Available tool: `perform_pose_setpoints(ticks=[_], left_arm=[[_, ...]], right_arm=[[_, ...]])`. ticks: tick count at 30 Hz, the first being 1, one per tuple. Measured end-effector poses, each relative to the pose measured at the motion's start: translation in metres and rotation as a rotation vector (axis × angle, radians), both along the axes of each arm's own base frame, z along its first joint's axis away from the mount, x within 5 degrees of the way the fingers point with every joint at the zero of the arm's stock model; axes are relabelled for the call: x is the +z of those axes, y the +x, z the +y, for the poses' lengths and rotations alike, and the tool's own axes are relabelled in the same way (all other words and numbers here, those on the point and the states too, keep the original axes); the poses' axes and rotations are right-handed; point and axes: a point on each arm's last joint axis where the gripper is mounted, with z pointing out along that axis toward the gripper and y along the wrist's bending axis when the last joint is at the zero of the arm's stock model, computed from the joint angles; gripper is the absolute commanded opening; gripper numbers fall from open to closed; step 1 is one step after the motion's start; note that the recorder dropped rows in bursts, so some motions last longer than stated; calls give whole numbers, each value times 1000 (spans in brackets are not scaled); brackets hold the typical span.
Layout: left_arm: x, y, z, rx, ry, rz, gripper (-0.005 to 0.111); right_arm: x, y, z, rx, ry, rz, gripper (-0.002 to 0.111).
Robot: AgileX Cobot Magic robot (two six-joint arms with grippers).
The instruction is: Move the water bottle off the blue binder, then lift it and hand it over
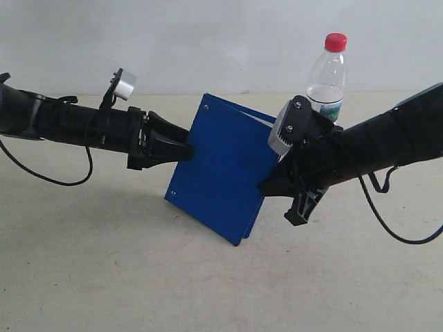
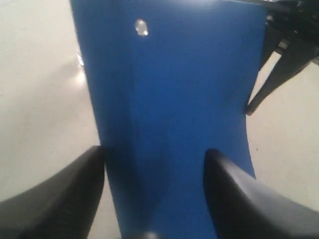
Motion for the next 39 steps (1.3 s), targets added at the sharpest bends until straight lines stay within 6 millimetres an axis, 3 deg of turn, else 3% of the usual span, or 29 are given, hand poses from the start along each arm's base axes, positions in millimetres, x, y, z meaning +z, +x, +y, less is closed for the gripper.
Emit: perform_pose_setpoints(ticks=[12,20,23,26,31,34,39], left_arm=[[-5,6,-28,-6,89,-34,55],[-16,11,-35,32,176,-36,51],[-17,12,-34,-25,109,-25,39],[-16,13,-33,-40,86,-29,8],[-17,15,-33,-41,83,-29,5],[-16,15,-29,-36,76,-28,5],[-13,17,-18,-13,24,-18,5]], right_arm=[[1,2,-1,20,-22,-14,0],[-1,3,-1,26,-25,-11,0],[-1,3,0,29,-22,-9,0],[0,3,0,36,-23,-11,0],[0,4,-1,15,-33,-23,0],[-1,7,-2,-63,-24,-16,13],[-5,13,-7,-147,-77,-43,62]])
